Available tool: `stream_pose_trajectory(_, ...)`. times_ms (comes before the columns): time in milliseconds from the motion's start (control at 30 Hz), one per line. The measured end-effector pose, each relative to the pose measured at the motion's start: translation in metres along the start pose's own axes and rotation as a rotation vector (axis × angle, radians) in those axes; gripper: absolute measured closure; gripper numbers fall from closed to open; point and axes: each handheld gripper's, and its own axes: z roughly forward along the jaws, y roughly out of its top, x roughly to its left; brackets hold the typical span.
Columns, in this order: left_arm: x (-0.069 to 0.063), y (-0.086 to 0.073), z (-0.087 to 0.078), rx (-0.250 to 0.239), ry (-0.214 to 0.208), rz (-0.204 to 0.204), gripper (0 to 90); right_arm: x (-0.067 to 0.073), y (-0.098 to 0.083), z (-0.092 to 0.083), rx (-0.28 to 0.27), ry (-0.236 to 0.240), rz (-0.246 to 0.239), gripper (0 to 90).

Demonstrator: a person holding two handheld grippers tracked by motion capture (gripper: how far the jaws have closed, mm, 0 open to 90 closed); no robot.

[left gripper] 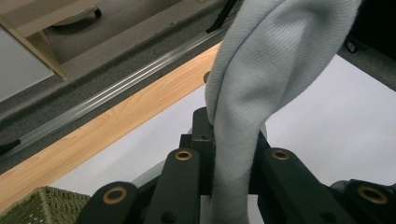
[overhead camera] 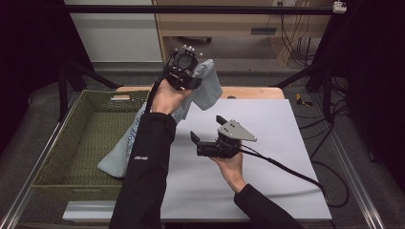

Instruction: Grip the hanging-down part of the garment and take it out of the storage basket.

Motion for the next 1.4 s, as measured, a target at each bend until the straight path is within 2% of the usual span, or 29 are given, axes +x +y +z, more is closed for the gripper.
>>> stream_pose_trajectory(33, 0.000, 0.000, 0.000, -0.001, 0.000, -0.001, 80.2, 0.002, 0.001, 0.002, 0.001, 0.007, 0.014, 0.5)
stream_pose_trajectory(200, 0.000, 0.000, -0.001, 0.000, 0.000, 0.004, 80.2, 0.008, 0.003, 0.010, -0.002, 0.021, 0.012, 0.6)
stream_pose_trajectory(300, 0.000, 0.001, -0.002, 0.008, 0.007, 0.010, 80.2, 0.014, 0.005, 0.021, 0.000, 0.034, 0.013, 0.7)
stream_pose_trajectory(400, 0.002, 0.001, -0.003, -0.002, 0.009, 0.014, 80.2, 0.017, 0.005, 0.028, 0.003, 0.037, -0.004, 0.7)
stream_pose_trajectory(533, 0.002, 0.001, -0.002, -0.003, 0.008, 0.014, 80.2, 0.019, 0.005, 0.037, 0.011, 0.026, 0.007, 0.8)
stream_pose_trajectory(633, 0.002, 0.001, -0.001, 0.001, 0.002, 0.008, 80.2, 0.019, 0.005, 0.043, 0.004, 0.026, -0.012, 0.9)
stream_pose_trajectory(800, 0.002, 0.002, -0.001, 0.005, 0.002, 0.007, 80.2, 0.022, 0.007, 0.052, 0.001, 0.027, -0.002, 1.3)
stream_pose_trajectory(833, 0.002, 0.002, -0.001, 0.006, 0.002, 0.006, 80.2, 0.021, 0.007, 0.053, -0.003, 0.031, -0.021, 1.6)
stream_pose_trajectory(867, 0.002, 0.002, -0.001, 0.005, 0.003, 0.007, 80.2, 0.022, 0.007, 0.056, 0.001, 0.036, -0.002, 1.8)
stream_pose_trajectory(967, 0.003, 0.002, -0.002, 0.002, 0.003, 0.003, 80.2, 0.027, 0.008, 0.064, 0.008, 0.041, 0.004, 2.9)
stream_pose_trajectory(1000, 0.003, 0.002, -0.003, -0.001, 0.009, 0.014, 80.2, 0.028, 0.007, 0.066, 0.011, 0.042, -0.012, 3.2)
stream_pose_trajectory(1033, 0.003, 0.002, -0.003, -0.001, 0.007, 0.012, 80.2, 0.029, 0.007, 0.068, 0.018, 0.044, 0.004, 3.7)
stream_pose_trajectory(1133, 0.003, 0.002, -0.004, 0.003, 0.004, 0.008, 80.2, 0.031, 0.006, 0.073, 0.025, 0.046, -0.011, 5.0)
stream_pose_trajectory(1167, 0.003, 0.001, -0.004, -0.001, 0.004, 0.002, 80.2, 0.034, 0.004, 0.077, 0.039, 0.051, 0.014, 7.1)
stream_pose_trajectory(1200, 0.004, 0.001, -0.004, -0.001, -0.003, 0.001, 80.2, 0.034, 0.004, 0.080, 0.041, 0.050, 0.002, 8.3)
stream_pose_trajectory(1267, 0.006, 0.001, -0.005, 0.000, 0.016, 0.012, 80.2, 0.035, 0.004, 0.082, 0.042, 0.061, 0.005, 12.3)
stream_pose_trajectory(1400, 0.006, 0.000, -0.005, 0.004, 0.014, 0.015, 80.2, 0.037, 0.003, 0.085, 0.040, 0.056, 0.005, 26.2)
